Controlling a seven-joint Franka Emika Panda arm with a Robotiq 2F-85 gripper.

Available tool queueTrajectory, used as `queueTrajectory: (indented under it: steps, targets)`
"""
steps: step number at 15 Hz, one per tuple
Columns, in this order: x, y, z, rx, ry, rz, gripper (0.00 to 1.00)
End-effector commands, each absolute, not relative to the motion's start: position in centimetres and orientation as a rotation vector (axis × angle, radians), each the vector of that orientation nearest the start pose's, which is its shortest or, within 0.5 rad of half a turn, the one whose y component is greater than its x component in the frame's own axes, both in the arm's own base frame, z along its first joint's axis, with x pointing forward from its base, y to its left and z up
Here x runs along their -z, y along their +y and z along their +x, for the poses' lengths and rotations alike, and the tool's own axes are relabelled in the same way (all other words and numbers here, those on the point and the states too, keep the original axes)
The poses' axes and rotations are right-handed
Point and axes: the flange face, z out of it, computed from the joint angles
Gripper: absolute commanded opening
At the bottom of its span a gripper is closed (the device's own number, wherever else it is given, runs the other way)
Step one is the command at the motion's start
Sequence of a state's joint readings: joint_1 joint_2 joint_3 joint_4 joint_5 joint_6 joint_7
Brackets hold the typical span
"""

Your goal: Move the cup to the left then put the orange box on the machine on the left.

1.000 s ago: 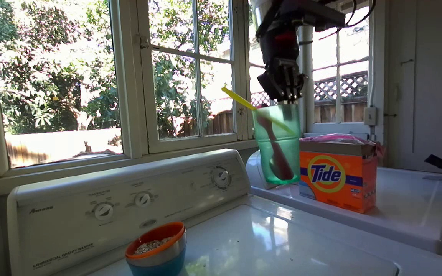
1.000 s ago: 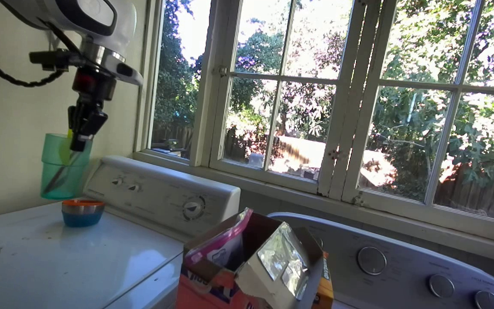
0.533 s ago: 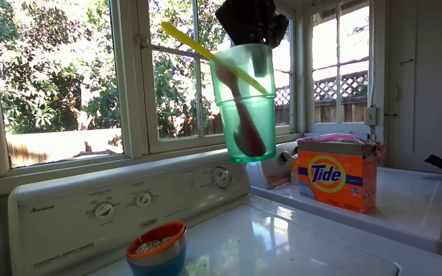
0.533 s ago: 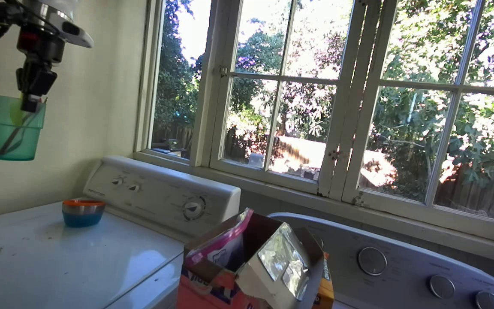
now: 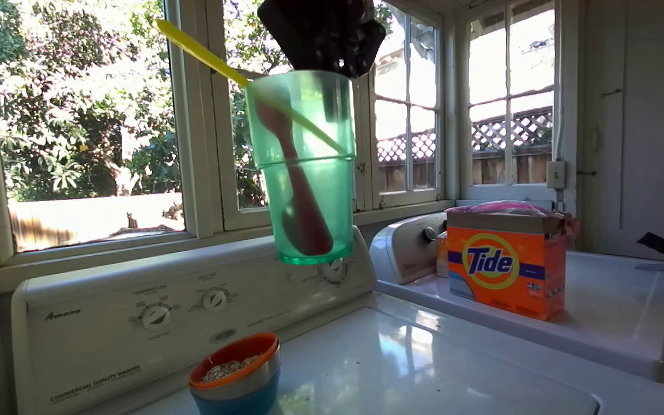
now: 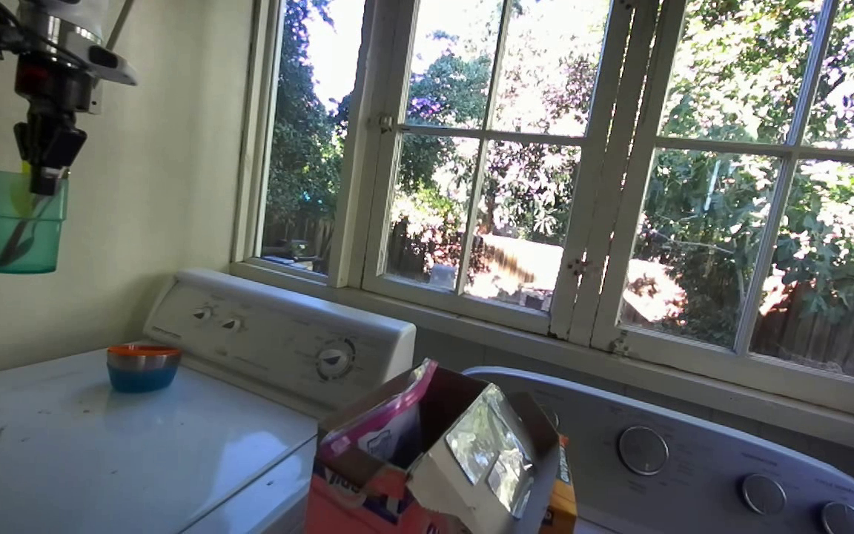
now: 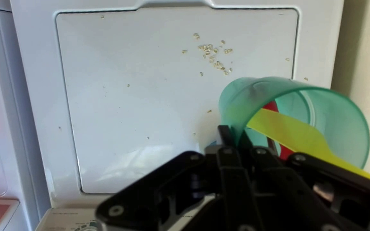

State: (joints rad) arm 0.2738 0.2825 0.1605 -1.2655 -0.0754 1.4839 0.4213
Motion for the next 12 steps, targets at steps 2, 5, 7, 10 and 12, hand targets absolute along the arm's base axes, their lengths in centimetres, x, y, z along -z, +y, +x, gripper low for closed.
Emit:
queueTrajectory:
  steps: [2,5,7,10,12]
  targets:
    - [-59.1,24.4,58.4,-0.075,-0.015,-3.2,0.01]
    - [-57.1,27.4,60.2,-0.071,-0.152,-3.175,0.01]
    - [-55.6,29.5,61.1,-0.066,-0.229,-3.179,0.01]
    - [-53.0,32.4,62.2,-0.077,-0.327,-3.195,0.01]
    - [-51.1,34.1,62.7,-0.09,-0.373,-3.204,0.01]
